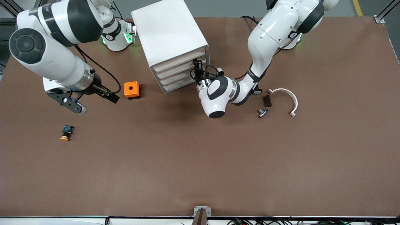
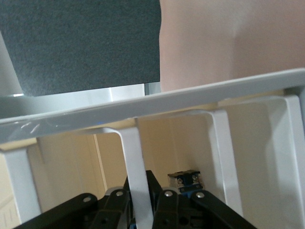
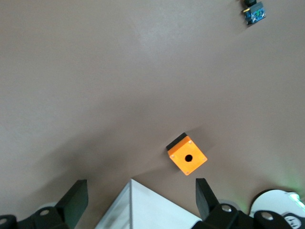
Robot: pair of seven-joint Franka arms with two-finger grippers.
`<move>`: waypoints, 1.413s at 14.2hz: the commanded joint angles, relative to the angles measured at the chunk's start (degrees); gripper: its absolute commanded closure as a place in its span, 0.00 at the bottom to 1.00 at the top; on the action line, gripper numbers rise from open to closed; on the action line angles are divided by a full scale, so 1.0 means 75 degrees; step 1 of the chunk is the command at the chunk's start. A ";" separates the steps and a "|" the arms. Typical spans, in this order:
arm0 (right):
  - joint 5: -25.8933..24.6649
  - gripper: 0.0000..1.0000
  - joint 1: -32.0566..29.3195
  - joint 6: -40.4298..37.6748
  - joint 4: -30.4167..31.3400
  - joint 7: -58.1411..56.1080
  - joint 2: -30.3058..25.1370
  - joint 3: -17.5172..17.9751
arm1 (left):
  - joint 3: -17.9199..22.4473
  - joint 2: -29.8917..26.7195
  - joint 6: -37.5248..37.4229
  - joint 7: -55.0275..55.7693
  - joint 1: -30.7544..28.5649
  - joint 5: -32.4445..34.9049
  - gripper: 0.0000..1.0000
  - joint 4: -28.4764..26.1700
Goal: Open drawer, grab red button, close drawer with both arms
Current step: 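Pull the drawer open with the left gripper while the right gripper approaches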
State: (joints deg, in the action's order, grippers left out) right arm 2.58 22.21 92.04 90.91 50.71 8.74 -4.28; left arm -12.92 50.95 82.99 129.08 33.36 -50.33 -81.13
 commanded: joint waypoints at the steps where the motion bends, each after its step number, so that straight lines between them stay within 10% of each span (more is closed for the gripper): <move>1: 0.0077 0.00 0.0448 0.0395 0.0323 0.0771 -0.0087 -0.0062 | 0.0082 0.0003 -0.0015 0.0168 -0.0054 -0.0110 0.92 0.0037; 20: 0.0077 0.00 0.2744 0.2634 0.1344 0.4592 0.0416 -0.0062 | 0.0129 0.0285 0.1017 0.0145 -0.1894 -0.0555 0.78 0.0083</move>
State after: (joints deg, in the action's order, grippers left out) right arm 2.94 40.97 110.87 100.75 82.87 11.04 -4.23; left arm -12.36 51.59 88.48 131.12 19.63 -54.56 -81.13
